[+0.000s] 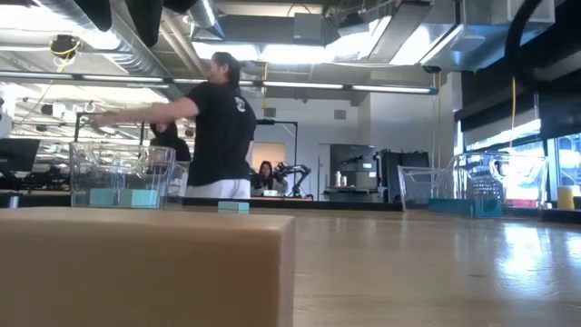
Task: Sort & place blocks by color
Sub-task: Put the blue block into the top right transparent bin
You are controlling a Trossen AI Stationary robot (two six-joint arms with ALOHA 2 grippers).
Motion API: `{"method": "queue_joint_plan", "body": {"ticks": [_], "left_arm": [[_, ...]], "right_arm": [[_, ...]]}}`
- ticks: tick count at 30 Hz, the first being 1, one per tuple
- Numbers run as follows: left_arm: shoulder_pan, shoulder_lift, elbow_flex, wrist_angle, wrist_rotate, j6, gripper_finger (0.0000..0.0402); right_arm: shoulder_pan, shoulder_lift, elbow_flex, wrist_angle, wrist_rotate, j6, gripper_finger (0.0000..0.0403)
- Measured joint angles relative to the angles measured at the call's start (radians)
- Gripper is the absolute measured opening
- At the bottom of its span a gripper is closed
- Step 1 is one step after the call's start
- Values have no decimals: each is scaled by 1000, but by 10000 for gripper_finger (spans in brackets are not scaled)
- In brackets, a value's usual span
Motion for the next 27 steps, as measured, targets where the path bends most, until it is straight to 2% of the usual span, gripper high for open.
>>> {"method": "queue_joint_plan", "body": {"ticks": [6,9,12,16,22,27], "left_arm": [[0,0,0,0,-1,-1,158],[0,0,0,0,-3,-1,158],[7,0,0,0,-3,-2,158],[17,0,0,0,-4,-2,158],[26,0,0,-1,-3,-1,158],[40,0,1,-21,-4,0,158]], "right_arm": [[-3,54,6,-9,-12,-27,258],[-2,61,5,-14,-11,-49,245],[-2,62,5,-24,1,-52,211],[-6,62,5,-43,10,-53,136],[-41,53,3,-66,-4,-57,132],[-75,20,-3,-97,34,-78,132]]}}
